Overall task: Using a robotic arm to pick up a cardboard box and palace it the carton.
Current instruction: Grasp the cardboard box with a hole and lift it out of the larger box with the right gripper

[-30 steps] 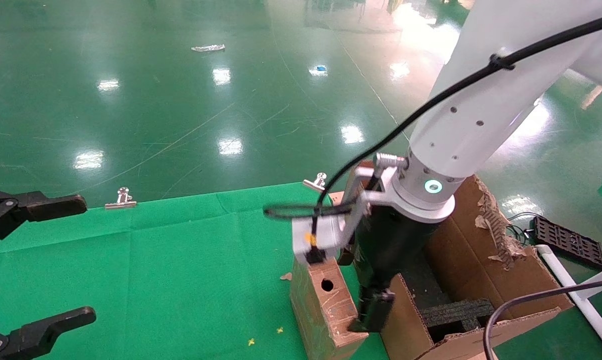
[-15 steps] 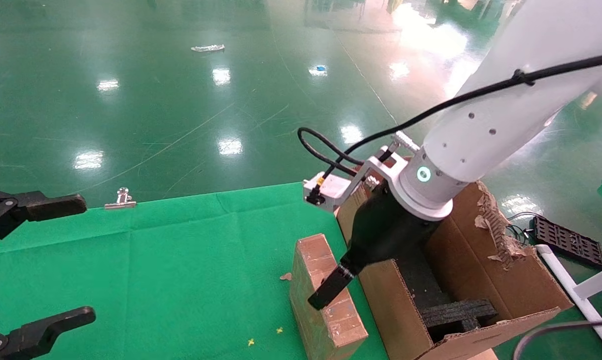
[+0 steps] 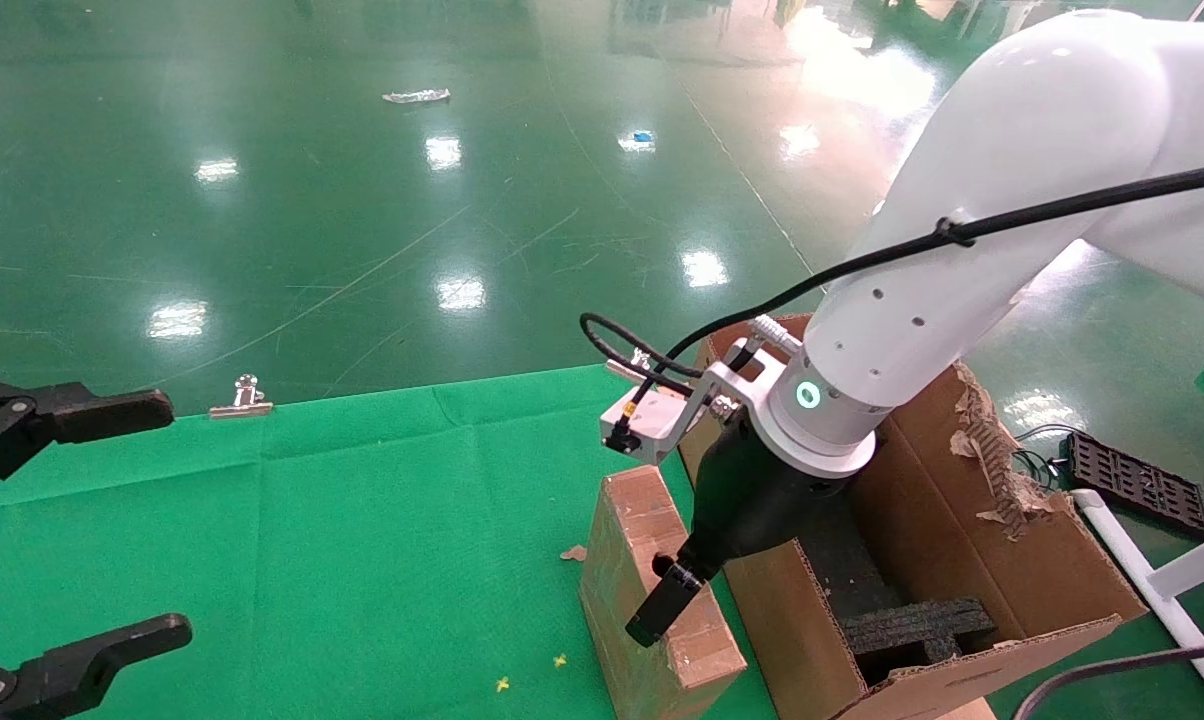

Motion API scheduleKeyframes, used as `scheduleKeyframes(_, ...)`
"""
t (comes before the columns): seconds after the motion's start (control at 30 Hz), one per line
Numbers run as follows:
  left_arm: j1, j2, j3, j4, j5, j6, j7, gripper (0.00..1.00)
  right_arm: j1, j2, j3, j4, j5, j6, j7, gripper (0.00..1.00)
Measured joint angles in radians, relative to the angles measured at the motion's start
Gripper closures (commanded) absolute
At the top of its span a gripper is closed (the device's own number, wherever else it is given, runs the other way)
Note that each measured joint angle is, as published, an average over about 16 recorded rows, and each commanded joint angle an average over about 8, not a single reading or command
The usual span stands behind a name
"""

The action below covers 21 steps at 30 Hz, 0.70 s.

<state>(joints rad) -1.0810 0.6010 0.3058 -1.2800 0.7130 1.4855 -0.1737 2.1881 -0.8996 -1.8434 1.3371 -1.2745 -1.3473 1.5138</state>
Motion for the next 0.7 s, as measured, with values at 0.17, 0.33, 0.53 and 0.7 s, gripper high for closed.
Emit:
scheduleKeyframes(0.17,0.0,0.0,0.0,0.0,0.0,0.0,0.0,0.89,-0.006,-0.011,-0.01,0.005,-0.021,0.001,0.006,1.0)
scheduleKeyframes(0.33,0.0,0.0,0.0,0.0,0.0,0.0,0.0,1.0,-0.01,-0.016,-0.017,0.008,-0.033,0.001,0.01,1.0)
scheduleKeyframes(0.53,0.0,0.0,0.001,0.0,0.0,0.0,0.0,1.0,-0.014,-0.016,-0.022,0.01,-0.041,0.001,0.01,1.0)
scheduleKeyframes(0.7,0.0,0.0,0.001,0.0,-0.001,0.0,0.0,1.0,-0.017,-0.013,-0.024,0.011,-0.045,0.003,0.009,1.0)
